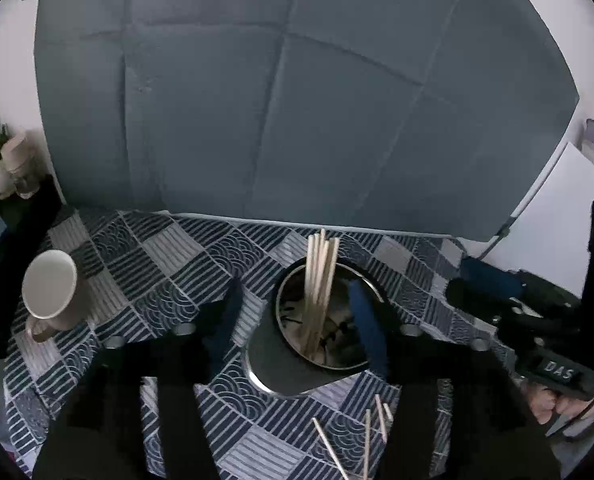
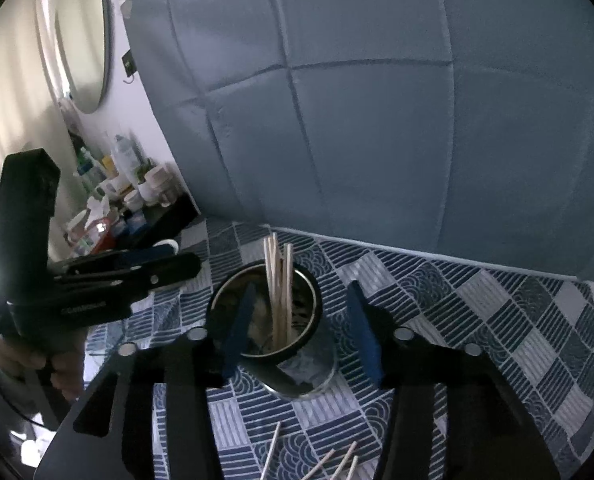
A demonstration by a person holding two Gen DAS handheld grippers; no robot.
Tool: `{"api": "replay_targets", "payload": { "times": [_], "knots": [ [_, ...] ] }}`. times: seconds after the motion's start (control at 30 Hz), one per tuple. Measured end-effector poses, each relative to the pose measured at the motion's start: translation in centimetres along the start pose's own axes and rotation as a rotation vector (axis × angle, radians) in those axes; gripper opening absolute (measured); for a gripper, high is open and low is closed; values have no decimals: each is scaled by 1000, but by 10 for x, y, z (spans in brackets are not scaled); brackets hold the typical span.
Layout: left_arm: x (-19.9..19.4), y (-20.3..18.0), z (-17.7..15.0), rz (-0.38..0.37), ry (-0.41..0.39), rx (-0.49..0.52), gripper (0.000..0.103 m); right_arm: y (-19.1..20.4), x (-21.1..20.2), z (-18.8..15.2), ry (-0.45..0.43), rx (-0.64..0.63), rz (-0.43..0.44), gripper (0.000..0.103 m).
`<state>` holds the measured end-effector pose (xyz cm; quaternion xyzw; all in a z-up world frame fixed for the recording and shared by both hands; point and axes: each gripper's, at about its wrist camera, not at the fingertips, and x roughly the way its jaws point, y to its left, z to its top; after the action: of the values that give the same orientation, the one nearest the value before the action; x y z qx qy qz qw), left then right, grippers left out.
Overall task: Organize utensils
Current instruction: 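Move both open tools back down to the remaining sticks on the cloth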
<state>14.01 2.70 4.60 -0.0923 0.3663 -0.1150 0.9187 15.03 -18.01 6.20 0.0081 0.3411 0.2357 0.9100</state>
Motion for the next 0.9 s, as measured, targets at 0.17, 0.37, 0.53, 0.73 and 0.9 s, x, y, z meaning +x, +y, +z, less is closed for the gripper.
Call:
{"api": "replay_targets", "payload": {
  "times": [0.17,0.37,0.53,0.73,0.9],
  "knots": [
    [-3,-4,-5,54,2,55,80,-5,-3,-7,0,1,-33,66],
    [1,-1,-15,79,32,71,87,-12,-2,-20,21,15,-72,82],
    [8,4,-27,117,62,58,96,-19,5,-38,74,28,-104,84],
    [17,11,-43,134,99,46,96,-27,16,-66,158,39,-144,84],
    [26,18,-60,150,144,47,96,-39,21,-93,222,76,-166,84]
  ]
}}
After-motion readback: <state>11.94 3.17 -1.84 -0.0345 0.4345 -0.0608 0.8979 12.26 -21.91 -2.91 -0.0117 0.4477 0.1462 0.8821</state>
